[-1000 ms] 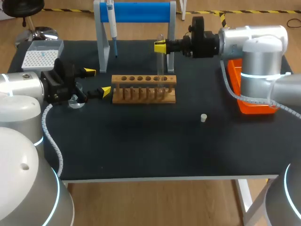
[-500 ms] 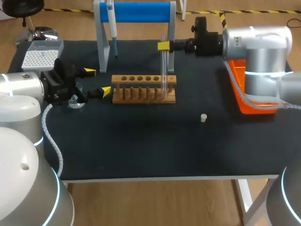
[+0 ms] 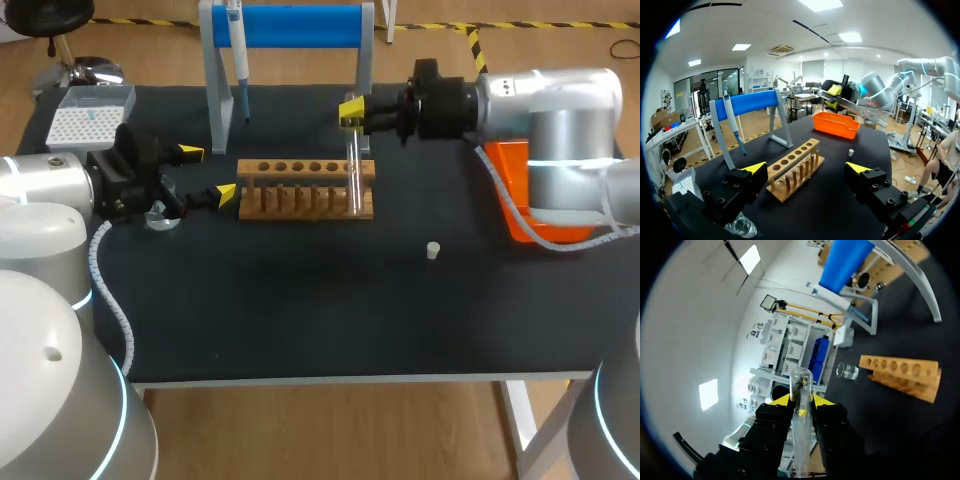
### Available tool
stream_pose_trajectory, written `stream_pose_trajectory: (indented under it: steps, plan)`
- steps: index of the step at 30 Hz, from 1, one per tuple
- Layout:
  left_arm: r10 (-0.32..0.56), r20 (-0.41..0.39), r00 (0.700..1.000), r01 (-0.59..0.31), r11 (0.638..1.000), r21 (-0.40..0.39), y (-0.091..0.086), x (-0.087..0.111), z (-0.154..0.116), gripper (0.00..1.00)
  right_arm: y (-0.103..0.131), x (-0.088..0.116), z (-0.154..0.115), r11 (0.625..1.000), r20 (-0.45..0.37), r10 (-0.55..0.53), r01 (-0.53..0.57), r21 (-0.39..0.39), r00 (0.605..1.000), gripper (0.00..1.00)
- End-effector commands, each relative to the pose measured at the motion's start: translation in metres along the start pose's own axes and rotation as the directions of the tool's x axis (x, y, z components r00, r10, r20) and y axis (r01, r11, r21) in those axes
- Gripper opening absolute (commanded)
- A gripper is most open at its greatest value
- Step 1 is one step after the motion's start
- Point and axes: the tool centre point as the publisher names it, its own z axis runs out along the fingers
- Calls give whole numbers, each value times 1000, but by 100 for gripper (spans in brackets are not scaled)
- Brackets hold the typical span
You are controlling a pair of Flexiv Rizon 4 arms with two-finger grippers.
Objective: Invert the test tube, pick up the pipette, mount the tip to pipette, aspirate from beaker and dispense into the tube, eject the tip, return the pipette, and cap with the stopper.
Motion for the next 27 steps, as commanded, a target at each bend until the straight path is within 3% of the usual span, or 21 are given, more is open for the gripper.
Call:
stream_pose_trajectory:
  steps: [1, 18, 27]
  plan:
    - [1, 3, 1000, -1, 1000, 2, 1, 1, 1, 100, 4, -2, -2, 960, 17, 270, -271, 69, 963, 0]
    - [1, 3, 1000, -1, 1000, 2, 1, 1, 1, 100, 11, -3, -4, 974, -40, 228, -227, 20, 973, 0]
    - [1, 3, 1000, -1, 1000, 2, 1, 1, 1, 100, 9, 0, -1, 977, -78, 214, -212, 36, 974, 0]
